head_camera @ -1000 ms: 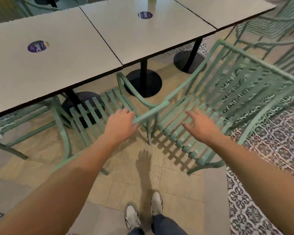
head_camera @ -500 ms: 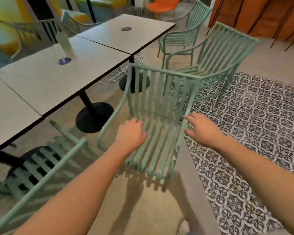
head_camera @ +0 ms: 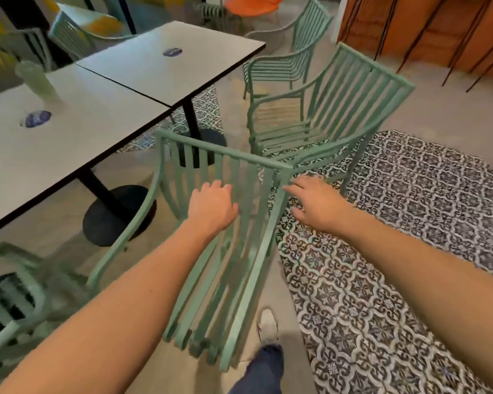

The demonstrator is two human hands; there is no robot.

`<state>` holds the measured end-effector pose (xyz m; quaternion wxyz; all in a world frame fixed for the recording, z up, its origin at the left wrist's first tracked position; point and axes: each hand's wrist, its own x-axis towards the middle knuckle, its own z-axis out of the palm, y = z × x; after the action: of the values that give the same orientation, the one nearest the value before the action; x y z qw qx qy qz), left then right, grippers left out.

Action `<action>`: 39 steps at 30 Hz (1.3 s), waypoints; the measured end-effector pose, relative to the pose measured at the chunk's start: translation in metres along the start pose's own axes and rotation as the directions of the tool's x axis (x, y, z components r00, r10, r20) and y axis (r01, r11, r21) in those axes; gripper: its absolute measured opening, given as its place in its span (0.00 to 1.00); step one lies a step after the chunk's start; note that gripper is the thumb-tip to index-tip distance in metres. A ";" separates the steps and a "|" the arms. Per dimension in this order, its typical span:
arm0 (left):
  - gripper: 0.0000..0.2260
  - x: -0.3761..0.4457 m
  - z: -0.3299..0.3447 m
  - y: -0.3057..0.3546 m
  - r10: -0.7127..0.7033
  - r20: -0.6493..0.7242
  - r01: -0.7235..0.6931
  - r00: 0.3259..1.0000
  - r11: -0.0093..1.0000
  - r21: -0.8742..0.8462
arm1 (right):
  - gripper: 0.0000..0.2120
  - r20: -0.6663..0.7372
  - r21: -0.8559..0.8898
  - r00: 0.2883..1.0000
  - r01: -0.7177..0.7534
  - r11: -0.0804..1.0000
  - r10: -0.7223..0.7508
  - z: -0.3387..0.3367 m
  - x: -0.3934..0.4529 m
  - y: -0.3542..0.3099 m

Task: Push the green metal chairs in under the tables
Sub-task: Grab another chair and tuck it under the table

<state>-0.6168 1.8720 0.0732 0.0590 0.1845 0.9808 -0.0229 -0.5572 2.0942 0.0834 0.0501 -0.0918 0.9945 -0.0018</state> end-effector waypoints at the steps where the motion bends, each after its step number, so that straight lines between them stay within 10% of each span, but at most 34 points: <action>1: 0.20 0.019 0.004 0.003 -0.019 0.012 0.019 1.000 1.000 -0.023 | 0.26 0.013 -0.008 1.000 0.014 1.000 -0.014 0.003 0.016 0.012; 20: 0.19 0.260 0.012 0.013 -0.466 0.187 0.487 0.865 0.870 -0.082 | 0.26 0.052 0.068 0.904 0.421 0.905 -0.425 0.005 0.333 0.181; 39: 0.22 0.309 0.043 0.024 -0.900 0.346 0.952 0.263 0.185 -0.242 | 0.30 0.114 0.060 0.138 0.988 0.145 -0.984 0.020 0.503 0.054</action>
<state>-0.8890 2.0023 -0.0083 0.1312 -0.4642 0.8649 0.1386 -1.0575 2.0550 0.0131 0.0975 -0.7202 0.6868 -0.0137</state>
